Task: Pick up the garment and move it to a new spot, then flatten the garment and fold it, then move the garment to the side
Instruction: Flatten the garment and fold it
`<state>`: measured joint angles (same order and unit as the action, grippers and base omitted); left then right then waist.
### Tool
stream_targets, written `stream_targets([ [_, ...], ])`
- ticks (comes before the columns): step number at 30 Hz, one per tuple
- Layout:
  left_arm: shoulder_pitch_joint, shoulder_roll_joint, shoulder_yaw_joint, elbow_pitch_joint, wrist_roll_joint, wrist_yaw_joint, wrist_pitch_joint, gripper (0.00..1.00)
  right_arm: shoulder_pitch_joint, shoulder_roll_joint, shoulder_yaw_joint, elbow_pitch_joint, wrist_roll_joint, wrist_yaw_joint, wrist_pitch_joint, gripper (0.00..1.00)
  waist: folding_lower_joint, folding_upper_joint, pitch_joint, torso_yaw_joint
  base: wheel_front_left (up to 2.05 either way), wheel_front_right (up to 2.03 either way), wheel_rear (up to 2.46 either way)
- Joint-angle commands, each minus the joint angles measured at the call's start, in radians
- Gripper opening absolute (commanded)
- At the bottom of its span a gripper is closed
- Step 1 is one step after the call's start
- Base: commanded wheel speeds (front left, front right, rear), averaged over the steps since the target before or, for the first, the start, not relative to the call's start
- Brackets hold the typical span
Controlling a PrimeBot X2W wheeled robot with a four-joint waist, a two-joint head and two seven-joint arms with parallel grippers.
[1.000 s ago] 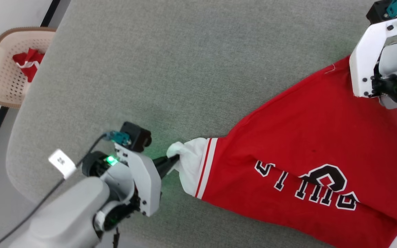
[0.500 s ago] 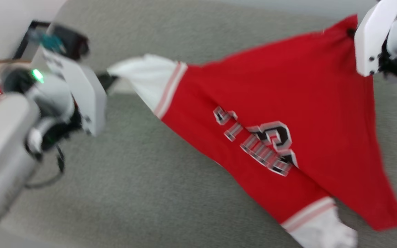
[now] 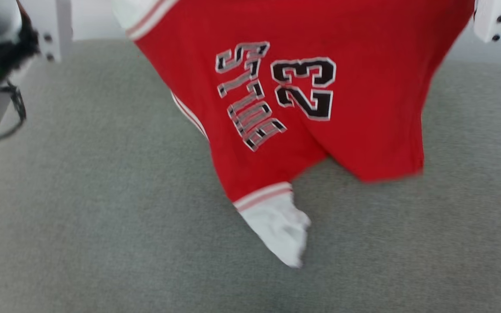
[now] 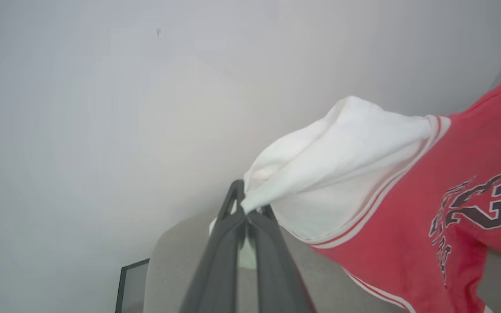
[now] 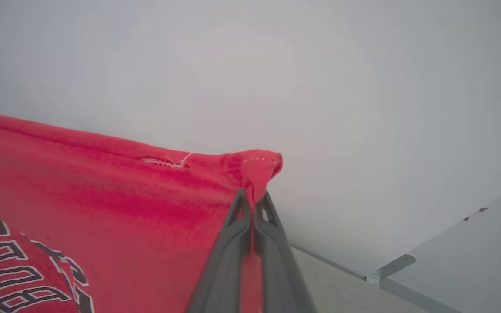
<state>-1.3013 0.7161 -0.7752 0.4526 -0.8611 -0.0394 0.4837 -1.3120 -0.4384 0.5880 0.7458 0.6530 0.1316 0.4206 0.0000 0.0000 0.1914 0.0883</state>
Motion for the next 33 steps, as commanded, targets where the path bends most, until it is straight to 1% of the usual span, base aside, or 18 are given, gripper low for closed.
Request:
stream_targets([
  [1, -0.049, -0.014, 0.001, 0.034, 0.02, -0.012, -0.014, 0.0, -0.014, 0.003, -0.018, -0.012, -0.015, -0.002, -0.02, 0.0, 0.0, 0.0, -0.037, -0.038, 0.0, 0.0, 0.0],
  [7, -0.161, -0.055, -0.003, 0.131, 0.061, -0.039, -0.064, 0.0, -0.036, 0.014, -0.067, -0.032, -0.052, -0.002, -0.073, 0.0, 0.0, 0.0, -0.051, -0.059, 0.0, 0.0, 0.0],
  [12, -0.231, -0.091, -0.002, 0.204, 0.082, -0.051, -0.121, 0.0, -0.052, 0.027, -0.111, -0.037, -0.09, -0.002, -0.113, 0.0, 0.0, 0.0, -0.043, -0.072, 0.0, 0.0, 0.0],
  [13, -0.231, -0.091, -0.002, 0.204, 0.082, -0.051, -0.121, 0.0, -0.052, 0.027, -0.111, -0.037, -0.09, -0.002, -0.113, 0.0, 0.0, 0.0, -0.043, -0.072, 0.0, 0.0, 0.0],
  [16, -0.269, -0.109, -0.001, 0.243, 0.097, -0.056, -0.161, 0.0, -0.058, 0.035, -0.131, -0.038, -0.109, -0.002, -0.134, 0.0, 0.0, 0.0, -0.02, -0.076, 0.0, 0.0, 0.0],
  [20, -0.327, -0.134, 0.0, 0.299, 0.127, -0.051, -0.234, 0.0, -0.084, 0.048, -0.165, -0.034, -0.146, -0.002, -0.174, 0.0, 0.0, 0.0, 0.037, -0.081, 0.0, 0.0, 0.0],
  [26, -0.448, -0.187, -0.005, 0.389, 0.177, -0.041, -0.329, 0.0, -0.149, 0.077, -0.222, -0.006, -0.227, -0.002, -0.257, 0.0, 0.0, 0.0, 0.169, -0.085, 0.0, 0.0, 0.0],
  [28, -0.494, -0.206, -0.009, 0.418, 0.194, -0.04, -0.359, 0.0, -0.176, 0.087, -0.247, 0.005, -0.268, -0.002, -0.303, 0.0, 0.0, 0.0, 0.216, -0.087, 0.0, 0.0, 0.0],
  [33, -0.622, -0.239, -0.006, 0.485, 0.24, -0.012, -0.464, 0.0, -0.238, 0.12, -0.314, 0.037, -0.394, -0.002, -0.462, 0.0, 0.0, 0.0, 0.317, -0.089, 0.0, 0.0, 0.0],
])
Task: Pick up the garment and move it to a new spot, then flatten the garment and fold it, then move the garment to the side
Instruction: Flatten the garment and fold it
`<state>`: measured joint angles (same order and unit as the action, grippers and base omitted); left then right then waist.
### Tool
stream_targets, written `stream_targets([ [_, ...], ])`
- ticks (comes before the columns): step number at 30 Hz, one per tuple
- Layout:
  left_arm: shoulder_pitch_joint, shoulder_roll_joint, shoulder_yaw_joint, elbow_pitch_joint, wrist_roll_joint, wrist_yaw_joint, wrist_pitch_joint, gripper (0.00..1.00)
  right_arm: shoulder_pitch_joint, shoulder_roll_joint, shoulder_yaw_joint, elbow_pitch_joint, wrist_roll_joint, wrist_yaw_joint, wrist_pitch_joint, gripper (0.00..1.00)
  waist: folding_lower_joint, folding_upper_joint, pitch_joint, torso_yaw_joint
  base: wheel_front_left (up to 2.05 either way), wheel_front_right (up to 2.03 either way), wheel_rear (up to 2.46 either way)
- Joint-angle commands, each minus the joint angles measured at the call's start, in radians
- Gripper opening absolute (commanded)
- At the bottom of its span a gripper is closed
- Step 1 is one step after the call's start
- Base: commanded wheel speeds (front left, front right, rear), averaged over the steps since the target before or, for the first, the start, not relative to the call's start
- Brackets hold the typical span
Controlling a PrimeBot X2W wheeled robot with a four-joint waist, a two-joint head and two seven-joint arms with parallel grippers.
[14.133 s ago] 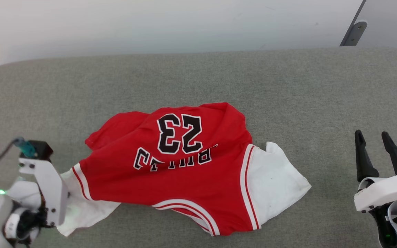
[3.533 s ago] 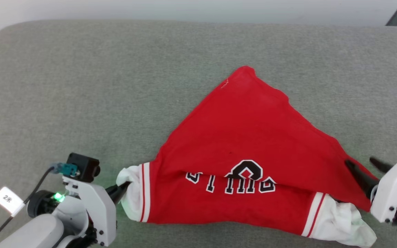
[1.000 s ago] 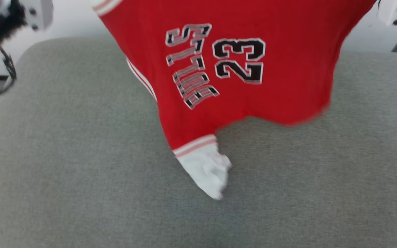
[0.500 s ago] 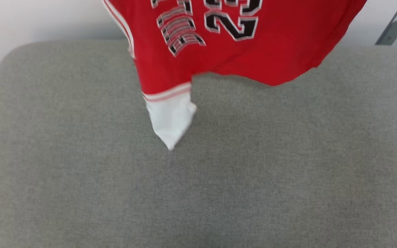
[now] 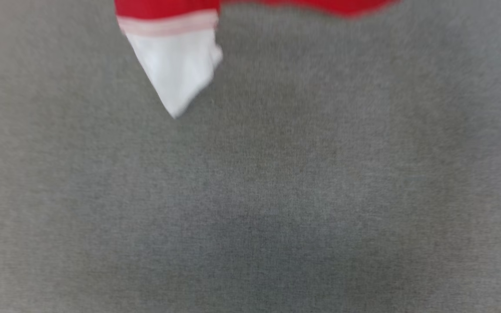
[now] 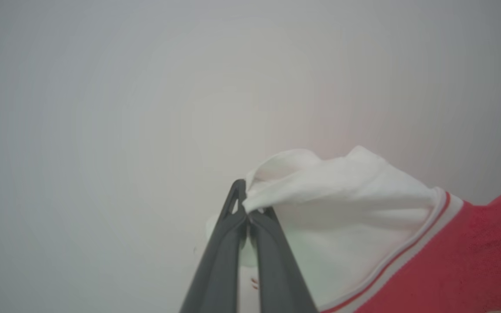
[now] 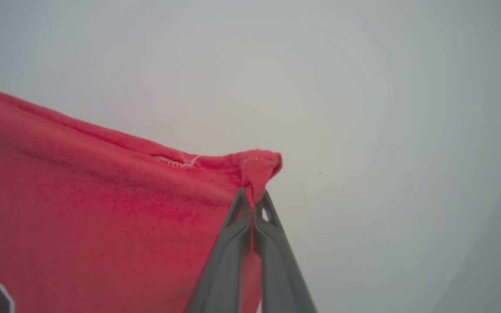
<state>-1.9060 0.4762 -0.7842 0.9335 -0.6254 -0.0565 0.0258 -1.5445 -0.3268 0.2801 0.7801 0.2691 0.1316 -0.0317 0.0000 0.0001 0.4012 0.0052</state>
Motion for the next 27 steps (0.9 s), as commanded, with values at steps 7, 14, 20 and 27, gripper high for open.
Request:
stream_targets([
  [7, -0.115, -0.04, 0.028, 0.076, 0.026, 0.032, -0.216, 0.0, -0.054, 0.043, -0.088, 0.05, -0.218, -0.002, -0.199, 0.0, 0.0, -0.0001, 0.173, 0.0, 0.0, 0.0, 0.0],
  [14, -0.011, -0.08, -0.001, 0.169, -0.018, -0.051, -0.187, 0.0, 0.013, 0.073, -0.059, 0.163, -0.244, -0.002, -0.187, 0.0, 0.0, -0.0001, 0.122, 0.025, 0.0, 0.0, 0.0],
  [20, 0.191, -0.093, -0.085, 0.157, -0.094, -0.074, -0.008, 0.0, 0.134, 0.074, 0.046, 0.216, -0.111, -0.002, -0.108, 0.0, 0.0, -0.0001, 0.033, 0.044, 0.0, 0.0, 0.0],
  [27, 0.489, 0.031, -0.206, -0.067, -0.25, -0.074, 0.201, 0.0, 0.363, 0.014, 0.196, 0.118, 0.119, -0.002, 0.026, 0.0, 0.0, -0.0001, -0.078, 0.053, 0.0, 0.0, 0.0],
])
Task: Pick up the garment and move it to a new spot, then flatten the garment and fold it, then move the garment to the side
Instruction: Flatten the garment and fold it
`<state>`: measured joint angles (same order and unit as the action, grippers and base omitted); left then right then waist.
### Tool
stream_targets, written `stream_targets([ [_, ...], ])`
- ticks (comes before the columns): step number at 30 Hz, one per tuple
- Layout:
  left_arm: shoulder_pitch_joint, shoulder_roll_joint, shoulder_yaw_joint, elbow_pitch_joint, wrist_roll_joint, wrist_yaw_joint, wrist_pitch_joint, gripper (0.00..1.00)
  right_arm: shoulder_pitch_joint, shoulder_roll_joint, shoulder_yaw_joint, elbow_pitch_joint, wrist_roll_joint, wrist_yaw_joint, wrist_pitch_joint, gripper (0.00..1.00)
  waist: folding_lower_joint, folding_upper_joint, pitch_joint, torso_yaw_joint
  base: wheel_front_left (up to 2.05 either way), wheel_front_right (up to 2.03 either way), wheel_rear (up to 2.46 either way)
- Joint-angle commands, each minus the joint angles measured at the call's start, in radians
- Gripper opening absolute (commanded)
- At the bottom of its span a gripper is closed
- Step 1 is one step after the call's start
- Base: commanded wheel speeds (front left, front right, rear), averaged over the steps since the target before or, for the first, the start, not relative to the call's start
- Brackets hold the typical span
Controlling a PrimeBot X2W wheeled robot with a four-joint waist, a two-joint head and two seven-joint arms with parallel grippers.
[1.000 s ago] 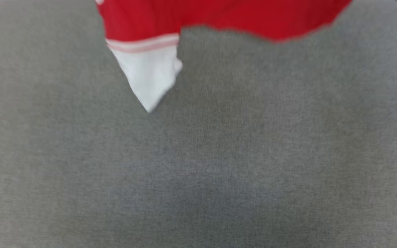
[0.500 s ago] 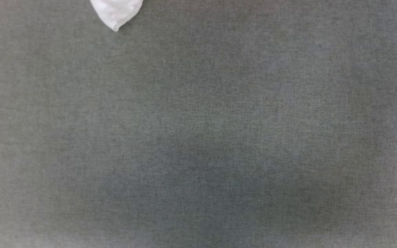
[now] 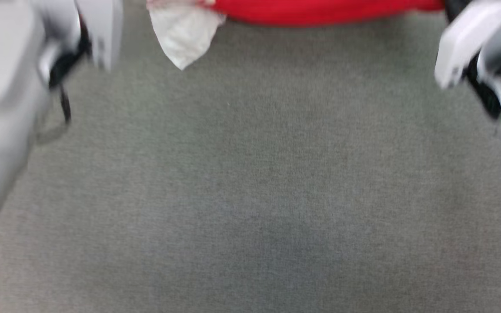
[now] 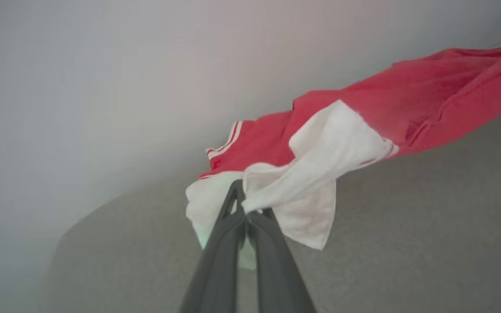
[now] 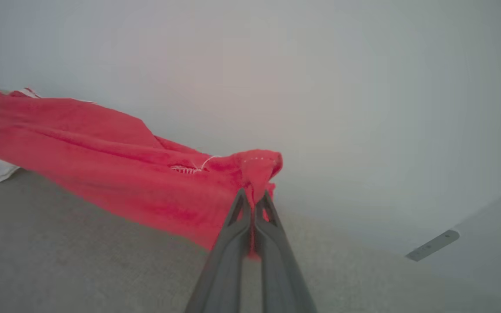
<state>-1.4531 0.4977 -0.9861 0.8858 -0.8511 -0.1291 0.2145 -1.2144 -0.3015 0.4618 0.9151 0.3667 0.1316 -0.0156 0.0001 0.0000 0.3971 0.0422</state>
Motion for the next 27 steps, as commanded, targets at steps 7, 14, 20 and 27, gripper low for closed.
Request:
stream_targets([
  [7, 0.329, 0.164, -0.046, -0.31, -0.13, 0.048, 0.144, 0.0, 0.305, -0.139, 0.076, -0.239, 0.229, -0.002, 0.149, 0.0, -0.0001, 0.0, -0.16, 0.022, 0.0, 0.0, 0.0],
  [14, 0.606, 0.36, -0.066, -0.722, -0.208, 0.252, 0.223, 0.0, 0.578, -0.226, 0.028, -0.437, 0.34, -0.002, 0.308, 0.0, -0.0001, 0.0, -0.207, 0.019, 0.0, 0.0, 0.0],
  [20, 0.812, 0.52, -0.08, -1.024, -0.305, 0.425, 0.256, 0.0, 0.805, -0.248, -0.054, -0.597, 0.366, -0.002, 0.428, 0.0, -0.0001, 0.0, -0.222, 0.007, 0.0, 0.0, 0.0],
  [27, 0.99, 0.614, -0.101, -1.226, -0.392, 0.563, 0.223, 0.0, 1.055, -0.226, -0.168, -0.777, 0.37, -0.002, 0.582, 0.0, -0.0001, 0.0, -0.227, 0.002, 0.0, 0.0, 0.0],
])
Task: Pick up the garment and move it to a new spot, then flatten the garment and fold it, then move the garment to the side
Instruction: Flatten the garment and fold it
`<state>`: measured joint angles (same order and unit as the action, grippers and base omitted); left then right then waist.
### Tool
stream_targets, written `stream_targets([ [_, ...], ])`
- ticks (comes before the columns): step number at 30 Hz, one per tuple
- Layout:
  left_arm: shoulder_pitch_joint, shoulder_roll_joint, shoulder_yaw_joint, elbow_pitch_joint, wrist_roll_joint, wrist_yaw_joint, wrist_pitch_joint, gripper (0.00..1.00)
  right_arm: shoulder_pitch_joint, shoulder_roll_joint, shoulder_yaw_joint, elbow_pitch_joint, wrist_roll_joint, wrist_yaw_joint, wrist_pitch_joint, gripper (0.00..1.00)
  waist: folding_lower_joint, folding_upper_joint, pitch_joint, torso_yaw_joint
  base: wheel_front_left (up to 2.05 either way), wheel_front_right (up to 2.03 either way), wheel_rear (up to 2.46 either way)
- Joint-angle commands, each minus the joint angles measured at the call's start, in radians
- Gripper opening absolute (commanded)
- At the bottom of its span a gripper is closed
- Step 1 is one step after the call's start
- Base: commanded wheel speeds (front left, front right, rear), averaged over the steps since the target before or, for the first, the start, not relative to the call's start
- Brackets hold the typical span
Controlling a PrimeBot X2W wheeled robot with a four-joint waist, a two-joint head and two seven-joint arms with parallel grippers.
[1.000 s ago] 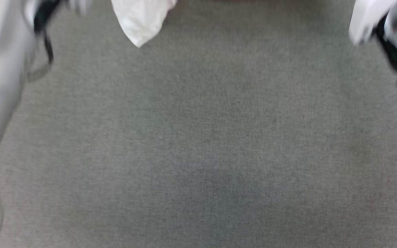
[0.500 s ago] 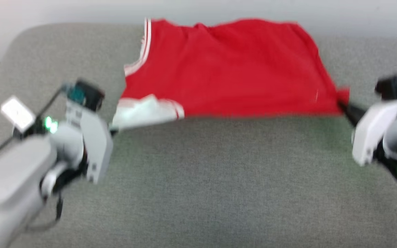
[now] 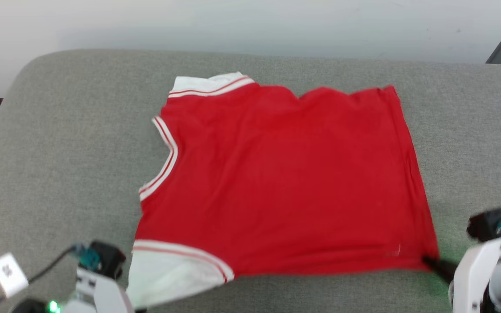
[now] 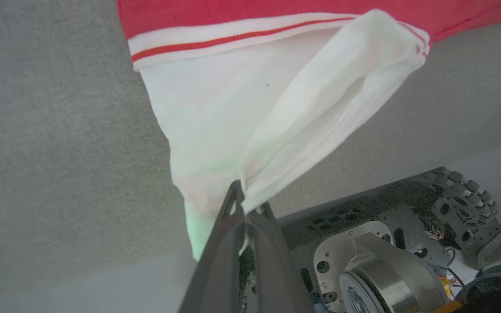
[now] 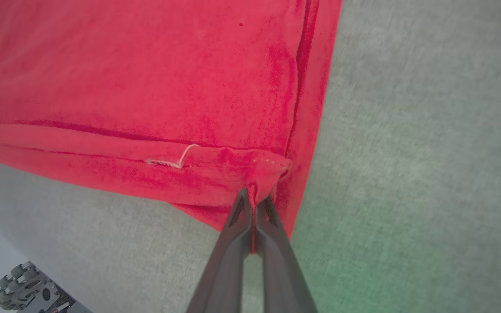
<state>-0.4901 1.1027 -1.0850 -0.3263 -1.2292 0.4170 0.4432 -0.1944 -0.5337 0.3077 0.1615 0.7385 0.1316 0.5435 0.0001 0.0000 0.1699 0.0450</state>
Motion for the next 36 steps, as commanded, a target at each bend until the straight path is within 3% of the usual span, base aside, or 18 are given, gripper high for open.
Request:
stream_targets([
  [1, 0.045, 0.02, -0.006, -0.03, -0.021, 0.028, -0.009, 0.0, 0.066, 0.012, -0.028, -0.051, -0.003, -0.002, 0.045, 0.0, -0.0001, 0.0, 0.001, -0.001, 0.0, 0.0, 0.0],
  [14, 0.165, 0.109, -0.025, -0.158, -0.122, 0.139, 0.008, 0.0, 0.331, 0.063, -0.156, -0.322, -0.002, -0.002, 0.341, 0.0, -0.0001, 0.0, 0.026, -0.01, 0.0, 0.0, 0.0],
  [20, 0.098, 0.154, 0.013, -0.207, -0.073, 0.153, 0.01, 0.0, 0.301, 0.106, -0.22, -0.418, -0.046, -0.002, 0.355, 0.0, -0.0001, 0.0, 0.045, -0.023, 0.0, 0.0, 0.0],
  [24, -0.004, 0.182, 0.049, -0.21, 0.015, 0.122, 0.038, 0.0, 0.218, 0.128, -0.236, -0.437, -0.094, -0.002, 0.332, 0.0, -0.0001, 0.0, 0.058, -0.032, 0.0, 0.0, 0.0],
  [28, -0.127, 0.151, 0.083, -0.154, 0.099, 0.052, 0.077, 0.0, 0.11, 0.141, -0.222, -0.397, -0.135, -0.002, 0.299, 0.0, -0.0001, 0.0, 0.073, -0.04, 0.0, 0.0, 0.0],
  [36, -0.325, -0.043, 0.068, 0.138, 0.202, -0.159, 0.146, 0.0, -0.095, 0.161, -0.146, -0.189, -0.177, -0.002, 0.223, 0.0, -0.0001, 0.0, 0.096, -0.047, 0.0, 0.0, 0.0],
])
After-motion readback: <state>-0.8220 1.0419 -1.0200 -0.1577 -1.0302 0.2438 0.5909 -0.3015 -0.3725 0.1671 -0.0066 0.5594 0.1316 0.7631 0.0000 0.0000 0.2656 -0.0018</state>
